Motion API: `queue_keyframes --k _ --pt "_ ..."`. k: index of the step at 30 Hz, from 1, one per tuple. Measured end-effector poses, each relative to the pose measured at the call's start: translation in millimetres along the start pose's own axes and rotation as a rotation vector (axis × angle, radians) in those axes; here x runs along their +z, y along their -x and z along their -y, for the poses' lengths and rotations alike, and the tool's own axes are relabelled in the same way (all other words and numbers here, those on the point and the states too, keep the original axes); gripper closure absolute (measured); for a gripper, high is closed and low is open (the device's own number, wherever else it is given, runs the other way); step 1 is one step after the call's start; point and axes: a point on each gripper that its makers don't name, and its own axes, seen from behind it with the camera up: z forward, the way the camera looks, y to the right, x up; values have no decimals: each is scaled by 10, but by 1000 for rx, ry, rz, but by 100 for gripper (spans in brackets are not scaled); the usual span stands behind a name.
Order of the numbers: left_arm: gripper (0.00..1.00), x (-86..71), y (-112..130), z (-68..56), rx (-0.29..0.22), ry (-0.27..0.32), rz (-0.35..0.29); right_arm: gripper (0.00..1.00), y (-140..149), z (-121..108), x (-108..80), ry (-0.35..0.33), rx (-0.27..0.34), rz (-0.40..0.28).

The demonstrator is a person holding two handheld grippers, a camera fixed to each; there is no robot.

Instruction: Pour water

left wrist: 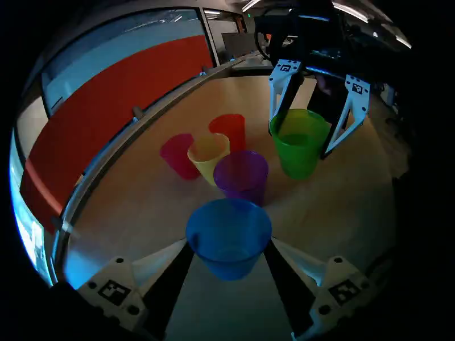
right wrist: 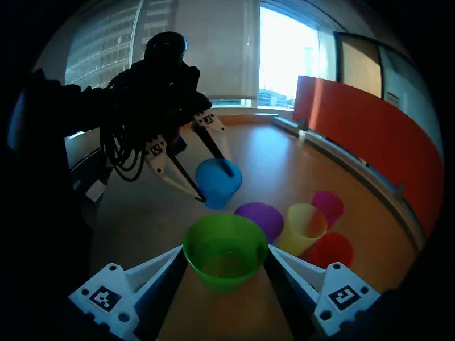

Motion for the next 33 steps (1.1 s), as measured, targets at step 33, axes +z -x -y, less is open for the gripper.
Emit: queue_keyframes --k 33 --pt "16 152 153 -92 -10 47 34 9 258 -31 70 -10 -24 69"
